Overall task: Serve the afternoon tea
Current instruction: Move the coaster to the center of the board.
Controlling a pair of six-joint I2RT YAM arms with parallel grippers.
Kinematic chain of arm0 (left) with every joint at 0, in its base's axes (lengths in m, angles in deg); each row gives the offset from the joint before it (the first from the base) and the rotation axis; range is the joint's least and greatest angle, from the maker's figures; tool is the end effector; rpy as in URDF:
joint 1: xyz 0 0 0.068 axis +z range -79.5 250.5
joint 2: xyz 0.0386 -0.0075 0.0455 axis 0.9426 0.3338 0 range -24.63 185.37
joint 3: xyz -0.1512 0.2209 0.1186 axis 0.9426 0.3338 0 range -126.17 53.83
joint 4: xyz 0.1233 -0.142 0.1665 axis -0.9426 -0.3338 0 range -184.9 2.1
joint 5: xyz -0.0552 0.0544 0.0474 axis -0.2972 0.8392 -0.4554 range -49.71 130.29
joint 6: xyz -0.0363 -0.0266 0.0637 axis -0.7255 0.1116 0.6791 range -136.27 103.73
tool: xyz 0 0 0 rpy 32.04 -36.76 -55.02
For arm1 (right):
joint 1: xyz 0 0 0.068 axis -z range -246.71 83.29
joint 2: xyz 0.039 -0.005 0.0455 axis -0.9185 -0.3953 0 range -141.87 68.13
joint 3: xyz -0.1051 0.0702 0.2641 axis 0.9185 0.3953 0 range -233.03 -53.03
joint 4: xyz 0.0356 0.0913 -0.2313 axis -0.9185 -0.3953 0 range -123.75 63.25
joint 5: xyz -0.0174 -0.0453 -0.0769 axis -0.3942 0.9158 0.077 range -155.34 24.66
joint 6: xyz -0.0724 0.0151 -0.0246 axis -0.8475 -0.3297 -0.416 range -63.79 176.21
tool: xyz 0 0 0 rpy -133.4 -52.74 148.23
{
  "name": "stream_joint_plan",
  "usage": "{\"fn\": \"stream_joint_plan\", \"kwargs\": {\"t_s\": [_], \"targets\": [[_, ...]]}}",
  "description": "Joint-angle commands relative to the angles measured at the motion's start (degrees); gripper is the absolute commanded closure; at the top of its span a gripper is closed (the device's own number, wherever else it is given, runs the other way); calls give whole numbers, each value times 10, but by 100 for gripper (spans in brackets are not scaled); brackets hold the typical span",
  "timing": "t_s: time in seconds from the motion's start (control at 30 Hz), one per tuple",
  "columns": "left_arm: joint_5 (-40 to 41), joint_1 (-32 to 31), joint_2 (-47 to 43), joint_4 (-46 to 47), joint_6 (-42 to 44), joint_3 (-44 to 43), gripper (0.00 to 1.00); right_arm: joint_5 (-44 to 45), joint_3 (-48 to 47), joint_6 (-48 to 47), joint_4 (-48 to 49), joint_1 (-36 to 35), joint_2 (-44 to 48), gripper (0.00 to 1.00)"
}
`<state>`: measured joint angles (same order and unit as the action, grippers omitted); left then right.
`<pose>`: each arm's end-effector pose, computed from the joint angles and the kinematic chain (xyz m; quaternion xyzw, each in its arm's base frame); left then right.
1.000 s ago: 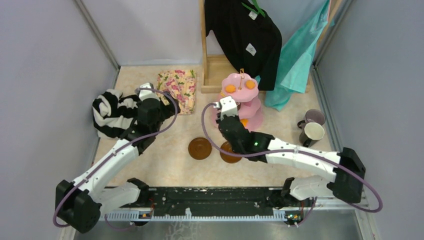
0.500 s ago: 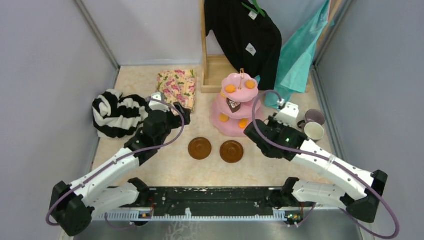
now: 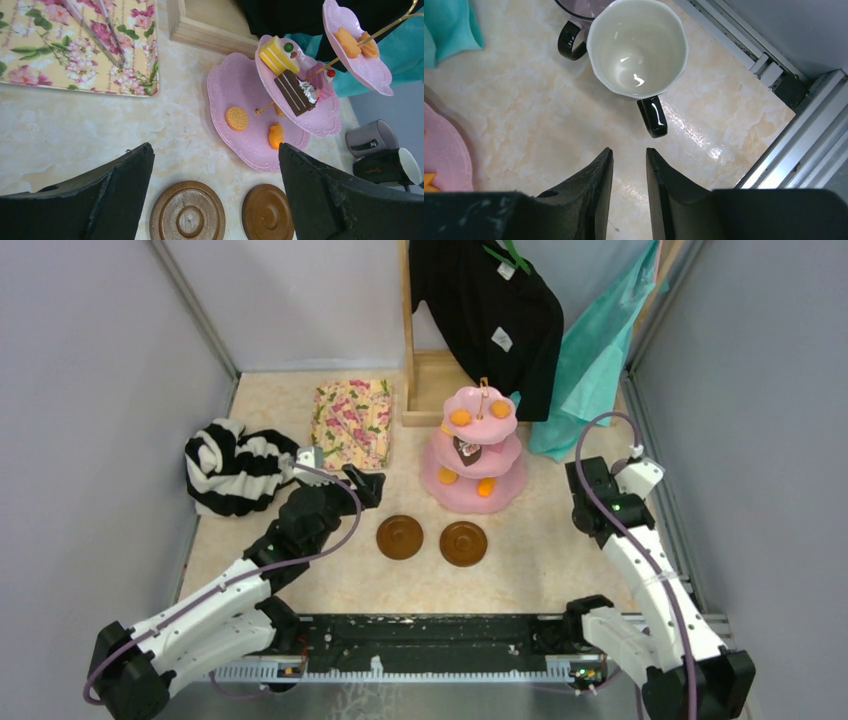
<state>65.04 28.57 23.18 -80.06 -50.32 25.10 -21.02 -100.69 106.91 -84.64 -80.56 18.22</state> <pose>0.1685 -0.1138 0.2782 -0.0837 0.7626 -0.2508 0.5903 0.1408 -0.0133 0.2765 0.3750 0.8183 -0.1809 0.3963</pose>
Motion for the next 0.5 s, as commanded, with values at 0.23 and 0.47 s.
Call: {"fn": "stream_joint_plan", "kwargs": {"t_s": [0.23,0.47], "targets": [[-13,-6,-69,60,-47,69,1,-58,-39,-107,33,62,-86,54],[-53,-6,-103,2,-100,89,1,-54,-91,-164,21,74,-144,54]]}}
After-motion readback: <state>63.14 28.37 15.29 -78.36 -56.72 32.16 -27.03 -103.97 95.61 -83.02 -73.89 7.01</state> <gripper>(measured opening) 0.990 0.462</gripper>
